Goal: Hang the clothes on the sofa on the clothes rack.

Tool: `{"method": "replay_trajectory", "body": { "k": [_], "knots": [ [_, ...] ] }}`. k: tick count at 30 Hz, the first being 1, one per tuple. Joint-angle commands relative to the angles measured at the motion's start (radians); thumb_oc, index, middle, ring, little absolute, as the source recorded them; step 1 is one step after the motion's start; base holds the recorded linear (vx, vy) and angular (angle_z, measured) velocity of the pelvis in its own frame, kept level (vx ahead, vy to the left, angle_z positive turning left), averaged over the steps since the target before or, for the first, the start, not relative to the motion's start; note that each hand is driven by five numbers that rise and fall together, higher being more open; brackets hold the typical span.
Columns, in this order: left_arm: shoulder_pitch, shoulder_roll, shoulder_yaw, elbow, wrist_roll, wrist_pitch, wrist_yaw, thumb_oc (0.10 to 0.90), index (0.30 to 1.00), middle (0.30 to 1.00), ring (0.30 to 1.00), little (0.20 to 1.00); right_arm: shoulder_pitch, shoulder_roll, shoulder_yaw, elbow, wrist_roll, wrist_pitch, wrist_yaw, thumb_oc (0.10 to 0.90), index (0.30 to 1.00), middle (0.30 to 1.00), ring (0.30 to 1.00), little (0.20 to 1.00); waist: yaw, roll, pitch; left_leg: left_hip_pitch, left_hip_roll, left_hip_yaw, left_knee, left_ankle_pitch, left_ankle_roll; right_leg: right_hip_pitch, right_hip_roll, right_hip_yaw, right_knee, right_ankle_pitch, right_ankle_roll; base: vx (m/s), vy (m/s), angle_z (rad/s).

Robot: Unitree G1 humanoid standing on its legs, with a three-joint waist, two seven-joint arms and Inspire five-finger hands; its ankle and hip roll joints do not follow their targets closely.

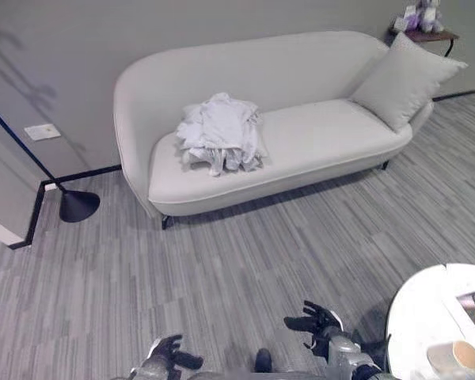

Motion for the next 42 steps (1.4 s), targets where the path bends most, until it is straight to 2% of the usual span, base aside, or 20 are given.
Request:
{"method": "replay_trajectory", "body": {
  "k": [1, 2, 3, 5, 6, 8, 10, 11, 13, 15, 17, 18, 22, 23, 24, 30, 31, 32, 36, 42],
  "knots": [
    [0.026, -0.02, -0.125, -0.043, 0.045, -0.017, 0.057, 0.8, 0.9, 0.9, 0.9, 0.9, -0.046, -0.044, 0.006, -0.096, -0.082, -0.062, -0.117, 0.8, 0.9, 0.9, 0.9, 0.9, 0.034, -0.031, 0.05, -0.028, -0.005, 0.081, -0.439, 0.041, 0.013, 0.073, -0.105, 0.02, -0.043, 0.018, 0.21, 0.23, 0.021, -0.3],
    [0.026, -0.02, -0.126, -0.043, 0.045, -0.017, 0.058, 0.8, 0.9, 0.9, 0.9, 0.9, -0.047, -0.044, 0.005, -0.096, -0.082, -0.061, -0.117, 0.8, 0.9, 0.9, 0.9, 0.9, 0.033, -0.035, 0.049, -0.029, -0.009, 0.082, -0.445, 0.047, 0.013, 0.07, -0.109, 0.019, -0.043, 0.019, 0.211, 0.57, 0.077, -0.13],
    [0.036, -0.036, -0.122, -0.038, 0.045, -0.015, 0.069, 0.8, 0.9, 0.9, 0.9, 0.9, -0.085, -0.065, 0.003, -0.107, -0.132, -0.07, -0.165, 0.8, 0.9, 0.9, 0.9, 0.9, 0.062, -0.012, 0.034, -0.055, -0.046, 0.135, -0.714, 0.058, 0.016, 0.102, -0.086, 0.017, -0.053, -0.026, 0.223, 0.54, 0.098, 0.03],
    [0.049, -0.045, -0.112, -0.018, 0.034, -0.007, 0.075, 0.8, 0.9, 0.9, 0.9, 0.9, -0.129, -0.082, 0.005, -0.087, -0.186, -0.06, -0.211, 0.8, 0.9, 0.9, 0.9, 0.9, 0.101, 0.027, 0.012, -0.085, -0.055, 0.144, -0.99, 0.178, -0.008, 0.154, -0.032, 0.029, -0.053, -0.082, 0.216, 0.65, 0.114, 0.03],
    [0.051, -0.05, -0.104, -0.001, 0.028, 0.0, 0.075, 0.8, 0.9, 0.9, 0.9, 0.9, -0.157, -0.095, 0.002, -0.067, -0.211, -0.052, -0.233, 0.8, 0.9, 0.9, 0.9, 0.9, 0.125, 0.026, 0.013, -0.098, -0.065, 0.168, -1.11, 0.22, -0.018, 0.192, -0.029, 0.039, -0.053, -0.116, 0.209, 0.57, 0.073, 0.0],
    [0.063, -0.05, -0.072, 0.049, 0.005, 0.011, 0.072, 0.8, 0.9, 0.9, 0.9, 0.9, -0.218, -0.112, -0.003, -0.039, -0.241, -0.032, -0.252, 0.8, 0.9, 0.9, 0.9, 0.9, 0.16, 0.02, 0.008, -0.158, -0.083, 0.201, -1.128, 0.241, -0.017, 0.253, -0.026, 0.056, -0.053, -0.153, 0.202, 0.58, 0.088, -0.22],
    [0.1, -0.03, -0.005, 0.086, -0.01, 0.021, 0.062, 0.8, 0.9, 0.9, 0.9, 0.9, -0.24, -0.12, -0.013, -0.066, -0.271, -0.027, -0.258, 0.8, 0.9, 0.9, 0.9, 0.9, 0.187, 0.012, -0.029, -0.113, -0.083, 0.172, -1.109, 0.287, 0.008, 0.301, -0.025, 0.072, -0.029, -0.195, 0.203, 0.63, 0.138, -0.6],
    [0.111, -0.017, 0.016, 0.096, -0.011, 0.018, 0.068, 0.8, 0.9, 0.9, 0.9, 0.9, -0.236, -0.115, -0.02, -0.082, -0.284, -0.022, -0.259, 0.8, 0.9, 0.9, 0.9, 0.9, 0.202, -0.02, -0.039, -0.112, -0.108, 0.15, -1.074, 0.286, 0.018, 0.318, -0.054, 0.077, 0.01, -0.213, 0.209, 0.6, 0.149, -0.52],
    [0.131, -0.006, 0.051, 0.124, -0.007, 0.026, 0.061, 0.8, 0.9, 0.9, 0.9, 0.9, -0.231, -0.111, -0.038, -0.089, -0.3, -0.016, -0.257, 0.8, 0.9, 0.9, 0.9, 0.9, 0.218, -0.069, -0.067, -0.067, -0.126, 0.134, -1.06, 0.255, 0.035, 0.29, -0.101, 0.065, 0.117, -0.169, 0.255, 0.53, 0.176, -0.38],
    [0.146, 0.004, 0.074, 0.129, 0.001, 0.035, 0.051, 0.8, 0.9, 0.9, 0.9, 0.9, -0.237, -0.115, -0.052, -0.109, -0.299, -0.02, -0.255, 0.8, 0.9, 0.9, 0.9, 0.9, 0.221, -0.087, -0.074, 0.005, -0.137, 0.125, -1.07, 0.223, 0.057, 0.22, -0.15, 0.04, 0.311, -0.03, 0.315, 0.47, 0.199, -0.36],
    [0.146, 0.017, 0.067, 0.12, 0.031, 0.031, 0.058, 0.8, 0.9, 0.9, 0.9, 0.9, -0.242, -0.122, -0.07, -0.136, -0.303, -0.029, -0.265, 0.8, 0.9, 0.9, 0.9, 0.9, 0.211, -0.078, -0.072, 0.081, -0.142, 0.112, -1.084, 0.187, 0.086, 0.158, -0.203, -0.003, 0.523, 0.135, 0.35, 0.44, 0.24, -0.14],
    [0.14, 0.023, 0.049, 0.113, 0.056, 0.03, 0.069, 0.8, 0.9, 0.9, 0.9, 0.9, -0.252, -0.131, -0.079, -0.15, -0.307, -0.032, -0.282, 0.8, 0.9, 0.9, 0.9, 0.9, 0.201, -0.053, -0.078, 0.122, -0.12, 0.095, -1.092, 0.17, 0.096, 0.115, -0.222, -0.034, 0.607, 0.175, 0.345, 0.26, 0.181, 0.09],
    [0.14, 0.023, 0.049, 0.113, 0.057, 0.031, 0.069, 0.8, 0.9, 0.9, 0.9, 0.9, -0.251, -0.131, -0.079, -0.151, -0.308, -0.032, -0.283, 0.8, 0.9, 0.9, 0.9, 0.9, 0.198, -0.056, -0.073, 0.125, -0.126, 0.092, -1.094, 0.172, 0.097, 0.114, -0.227, -0.036, 0.618, 0.168, 0.346, 0.19, 0.033, 0.43],
    [0.087, 0.059, -0.06, 0.026, 0.139, 0.016, 0.094, 0.8, 0.9, 0.9, 0.9, 0.9, -0.267, -0.198, -0.086, -0.299, -0.406, -0.027, -0.33, 0.8, 0.9, 0.9, 0.9, 0.9, 0.11, -0.008, -0.046, 0.299, -0.077, -0.004, -1.127, 0.085, 0.101, -0.09, -0.238, -0.102, 0.641, -0.006, 0.292, 0.8, -0.019, 0.31],
    [0.073, 0.059, -0.072, -0.004, 0.137, 0.008, 0.097, 0.8, 0.9, 0.9, 0.9, 0.9, -0.256, -0.222, -0.105, -0.341, -0.428, -0.022, -0.344, 0.8, 0.9, 0.9, 0.9, 0.9, 0.086, -0.007, -0.038, 0.317, -0.078, -0.047, -1.126, 0.076, 0.093, -0.107, -0.205, -0.083, 0.56, -0.017, 0.29, 0.79, -0.018, 0.59],
    [0.073, 0.058, -0.073, -0.005, 0.137, 0.009, 0.097, 0.8, 0.9, 0.9, 0.9, 0.9, -0.254, -0.223, -0.106, -0.344, -0.429, -0.02, -0.344, 0.8, 0.9, 0.9, 0.9, 0.9, 0.081, -0.002, -0.039, 0.315, -0.072, -0.053, -1.126, 0.079, 0.092, -0.1, -0.2, -0.091, 0.546, -0.008, 0.288, 0.1, -0.055, 0.55],
    [-0.022, 0.041, -0.174, -0.082, 0.178, -0.007, 0.093, 0.8, 0.9, 0.9, 0.9, 0.9, -0.226, -0.309, -0.186, -0.472, -0.477, -0.009, -0.442, 0.8, 0.9, 0.9, 0.9, 0.9, 0.016, -0.041, -0.012, 0.372, -0.082, -0.207, -1.149, 0.026, 0.057, -0.14, -0.124, 0.143, 0.128, 0.013, 0.322, 0.63, -0.419, 0.19],
    [-0.023, 0.03, -0.175, -0.054, 0.217, -0.004, 0.117, 0.8, 0.9, 0.9, 0.9, 0.9, -0.225, -0.319, -0.222, -0.485, -0.497, -0.024, -0.471, 0.8, 0.9, 0.9, 0.9, 0.9, 0.019, -0.052, -0.028, 0.38, -0.067, -0.232, -1.149, 0.014, 0.035, -0.108, -0.126, 0.149, 0.078, 0.046, 0.313, 0.85, -0.525, 1.2],
    [0.031, -0.018, -0.129, -0.046, 0.122, -0.016, 0.103, 0.8, 0.9, 0.9, 0.9, 0.9, -0.209, -0.331, -0.259, -0.487, -0.506, -0.027, -0.513, 0.8, 0.9, 0.9, 0.9, 0.9, 0.035, -0.056, -0.059, 0.366, -0.028, -0.314, -1.136, 0.003, 0.004, -0.028, -0.102, 0.099, -0.042, 0.069, 0.286, 0.27, -0.192, 2.06],
    [0.057, -0.023, -0.057, 0.059, 0.06, 0.002, 0.108, 0.8, 0.9, 0.9, 0.9, 0.9, -0.24, -0.324, -0.27, -0.341, -0.365, -0.049, -0.487, 0.8, 0.9, 0.9, 0.9, 0.9, 0.063, -0.066, -0.071, 0.353, 0.009, -0.391, -1.145, 0.019, -0.04, 0.008, -0.083, 0.017, -0.053, 0.026, 0.261, 0.1, -0.111, 0.51]
  ]
}}
